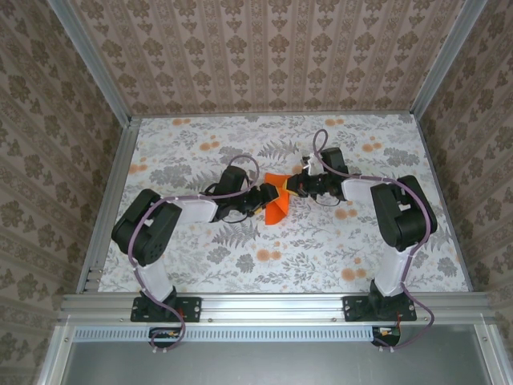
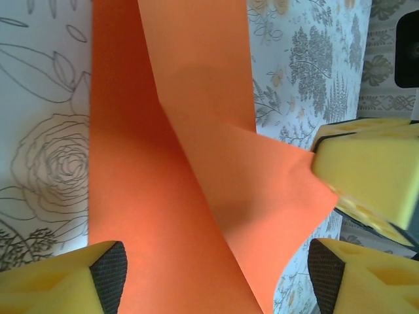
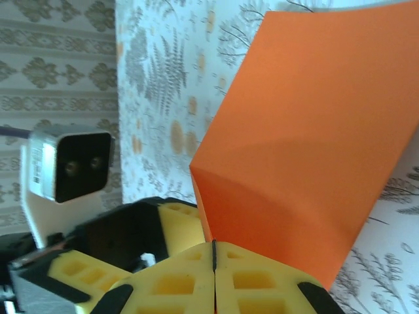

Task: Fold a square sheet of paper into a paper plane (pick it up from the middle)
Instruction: Turn over the paper at the center of the table.

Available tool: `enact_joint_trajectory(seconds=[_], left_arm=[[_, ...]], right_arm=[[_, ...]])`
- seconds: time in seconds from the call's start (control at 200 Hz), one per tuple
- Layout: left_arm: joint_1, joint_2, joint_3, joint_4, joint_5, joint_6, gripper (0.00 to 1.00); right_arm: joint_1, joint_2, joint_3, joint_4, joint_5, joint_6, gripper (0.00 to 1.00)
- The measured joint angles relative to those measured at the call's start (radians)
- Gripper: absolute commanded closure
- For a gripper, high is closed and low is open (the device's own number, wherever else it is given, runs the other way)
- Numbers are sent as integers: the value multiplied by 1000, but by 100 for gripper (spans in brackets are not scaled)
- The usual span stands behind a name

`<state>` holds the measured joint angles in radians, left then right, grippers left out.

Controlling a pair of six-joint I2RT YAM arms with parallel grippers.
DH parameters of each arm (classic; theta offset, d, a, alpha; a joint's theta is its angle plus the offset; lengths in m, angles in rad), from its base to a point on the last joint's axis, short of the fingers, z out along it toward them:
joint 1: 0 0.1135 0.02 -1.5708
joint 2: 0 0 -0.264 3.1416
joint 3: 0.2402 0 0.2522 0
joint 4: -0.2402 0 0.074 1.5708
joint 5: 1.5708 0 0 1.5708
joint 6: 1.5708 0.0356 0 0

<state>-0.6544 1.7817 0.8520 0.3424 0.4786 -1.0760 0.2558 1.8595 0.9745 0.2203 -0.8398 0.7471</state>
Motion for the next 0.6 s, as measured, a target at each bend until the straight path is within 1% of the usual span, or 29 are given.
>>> enact_joint_trajectory(seconds=[0.1, 0.225, 0.6], left_arm=[[-2, 8, 0, 28, -1, -12, 45], [-2, 24, 0, 70, -6, -22, 58], [-2, 41, 0, 148, -18, -33, 80]], right_arm=[[-1, -1, -2, 33, -11, 33, 93], [-3, -1, -9, 64, -22, 67, 93], [-10, -1, -16, 95, -37, 102, 93]])
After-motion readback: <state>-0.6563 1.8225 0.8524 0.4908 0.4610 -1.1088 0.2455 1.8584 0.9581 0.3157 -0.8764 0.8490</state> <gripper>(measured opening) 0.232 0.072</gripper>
